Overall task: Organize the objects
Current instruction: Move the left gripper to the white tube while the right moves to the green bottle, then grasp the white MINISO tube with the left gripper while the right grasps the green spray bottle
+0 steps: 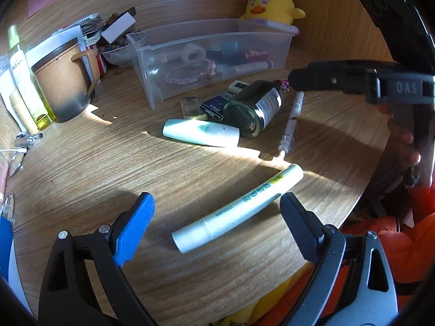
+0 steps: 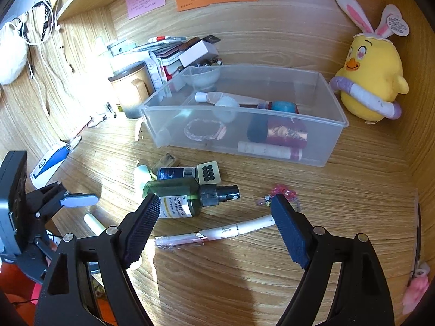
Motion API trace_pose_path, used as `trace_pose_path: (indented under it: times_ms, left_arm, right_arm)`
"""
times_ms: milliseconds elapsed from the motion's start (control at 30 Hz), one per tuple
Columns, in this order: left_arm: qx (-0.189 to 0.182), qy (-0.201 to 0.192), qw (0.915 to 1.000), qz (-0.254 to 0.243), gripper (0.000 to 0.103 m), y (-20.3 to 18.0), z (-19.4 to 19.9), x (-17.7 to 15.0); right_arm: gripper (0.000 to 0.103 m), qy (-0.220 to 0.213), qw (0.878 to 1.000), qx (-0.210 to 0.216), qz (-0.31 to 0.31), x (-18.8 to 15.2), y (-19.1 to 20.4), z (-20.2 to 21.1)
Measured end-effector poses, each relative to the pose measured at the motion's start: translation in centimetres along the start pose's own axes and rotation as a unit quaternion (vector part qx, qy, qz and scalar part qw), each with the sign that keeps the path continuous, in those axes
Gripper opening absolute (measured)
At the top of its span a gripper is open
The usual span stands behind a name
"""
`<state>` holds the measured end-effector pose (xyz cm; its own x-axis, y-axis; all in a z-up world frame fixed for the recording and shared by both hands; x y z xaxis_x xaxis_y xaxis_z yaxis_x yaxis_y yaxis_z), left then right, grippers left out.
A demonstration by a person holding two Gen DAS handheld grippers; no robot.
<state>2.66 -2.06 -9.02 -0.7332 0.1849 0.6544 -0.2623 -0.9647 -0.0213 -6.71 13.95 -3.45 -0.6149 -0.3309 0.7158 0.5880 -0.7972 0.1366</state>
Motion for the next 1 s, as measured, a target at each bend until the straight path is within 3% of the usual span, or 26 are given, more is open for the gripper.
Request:
trace_pose_path:
  times_ms: [100,167,300,567,600,700,733,767,1000]
  left_arm:
    - [-0.004,-0.004,1.0000,0.000,0.089,0.0,-0.2,0.3]
    - [-0.005,-0.006,1.0000,-0.004,0.076,-0.2,-0.3,0.5]
    - [-0.004,-0.012,0.9999,-0.010,0.062,-0.5,-0.1,0.5]
    - [-0.011,-0.009,0.9999,0.008,0.031,0.3,0.6,0.2]
    - [-0.012,-0.007,0.9998,0.011,0.030,0.4,0.7,0.1]
    - [-0.017,-0.004,0.9998,0.014,0.030,0.6,0.7,0.2]
    - [-0.020,-0.004,0.9997,0.011,0.030,0.4,0.6,0.3]
    - [-0.022,-0.004,0.9997,0.009,0.030,0.4,0.6,0.3]
    - [-0.025,-0.006,0.9991,-0.035,0.030,-1.3,-0.8,1.5]
  right_arm:
    - [0.081,0.012,1.000,0.014,0.003,-0.1,0.6,-0.7]
    - [0.082,0.019,1.000,0.020,0.011,-0.2,1.3,-1.2]
    - [0.082,0.024,0.999,0.023,0.032,0.0,2.9,-2.3]
    - [0.078,0.026,0.998,-0.005,0.060,-0.1,4.5,-3.8]
    - [0.072,0.027,0.998,-0.009,0.061,-0.1,4.4,-3.9]
    - [0.071,0.023,0.998,-0.008,0.055,-0.4,4.1,-3.8]
    - [0.055,0.023,0.998,-0.007,0.055,-0.4,4.0,-3.7]
    - [0.051,0.027,0.998,-0.006,0.055,-0.4,3.9,-3.8]
    - [0.051,0.013,0.999,0.000,0.030,0.1,2.8,-3.2]
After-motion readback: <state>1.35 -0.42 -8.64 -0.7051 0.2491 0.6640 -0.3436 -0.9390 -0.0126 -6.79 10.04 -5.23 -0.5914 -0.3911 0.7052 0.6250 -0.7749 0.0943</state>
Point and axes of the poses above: each gripper's, at about its wrist camera, not at the fingertips, and z roughly against the way its jaws point, y to its left, x to its top, the point moved 2 cm from there along -z, roughly the way its jaws point, and after that the axes turned 2 degrees about -y, right-handed, at the moved point
